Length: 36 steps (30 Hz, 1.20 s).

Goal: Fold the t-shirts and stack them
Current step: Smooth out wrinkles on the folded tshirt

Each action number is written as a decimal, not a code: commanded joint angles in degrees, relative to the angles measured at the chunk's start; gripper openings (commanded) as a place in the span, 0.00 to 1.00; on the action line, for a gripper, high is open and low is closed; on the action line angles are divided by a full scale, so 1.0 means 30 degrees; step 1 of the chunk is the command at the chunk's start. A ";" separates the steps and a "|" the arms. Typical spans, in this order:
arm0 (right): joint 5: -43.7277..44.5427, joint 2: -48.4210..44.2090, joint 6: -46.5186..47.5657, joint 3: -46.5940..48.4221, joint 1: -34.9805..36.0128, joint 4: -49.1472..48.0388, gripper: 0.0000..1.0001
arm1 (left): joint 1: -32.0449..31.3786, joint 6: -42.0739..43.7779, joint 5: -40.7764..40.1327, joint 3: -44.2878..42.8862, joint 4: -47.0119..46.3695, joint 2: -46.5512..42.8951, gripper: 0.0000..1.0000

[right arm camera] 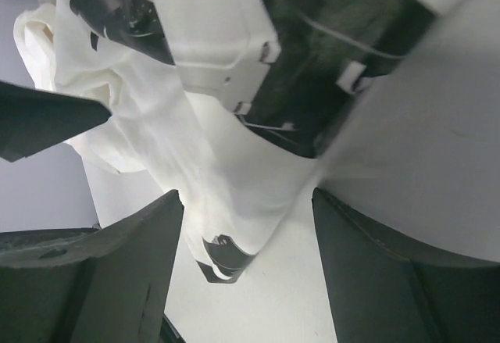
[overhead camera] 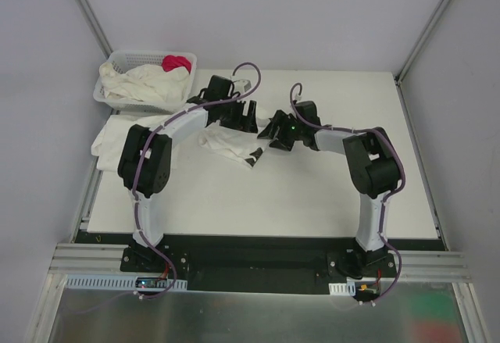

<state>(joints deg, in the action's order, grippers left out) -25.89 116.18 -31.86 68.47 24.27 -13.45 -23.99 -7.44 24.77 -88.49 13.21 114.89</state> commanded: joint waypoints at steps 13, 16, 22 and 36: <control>0.0163 -0.2515 0.0892 -0.1083 -0.1674 0.0559 0.71 | 0.5562 -0.6983 0.0968 0.3335 -0.4346 -0.3056 0.82; 0.0192 -0.2808 0.0921 -0.1289 -0.1937 0.0559 0.71 | 0.5885 -0.7070 0.1729 0.2924 -0.4140 -0.2353 0.82; 0.0017 -0.2926 0.0951 -0.1377 -0.2289 0.0529 0.71 | 0.6092 -0.7217 0.3080 0.2923 -0.4111 -0.1325 0.81; -0.0100 -0.2926 0.0951 -0.1641 -0.2612 0.0500 0.71 | 0.7469 -0.6133 0.1615 0.2631 -0.2208 -0.0475 0.81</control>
<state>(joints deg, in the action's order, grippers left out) -25.76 110.21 -29.76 63.83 16.80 -11.20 -2.66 -27.51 31.22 -79.20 3.44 112.49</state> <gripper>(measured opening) 0.709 0.811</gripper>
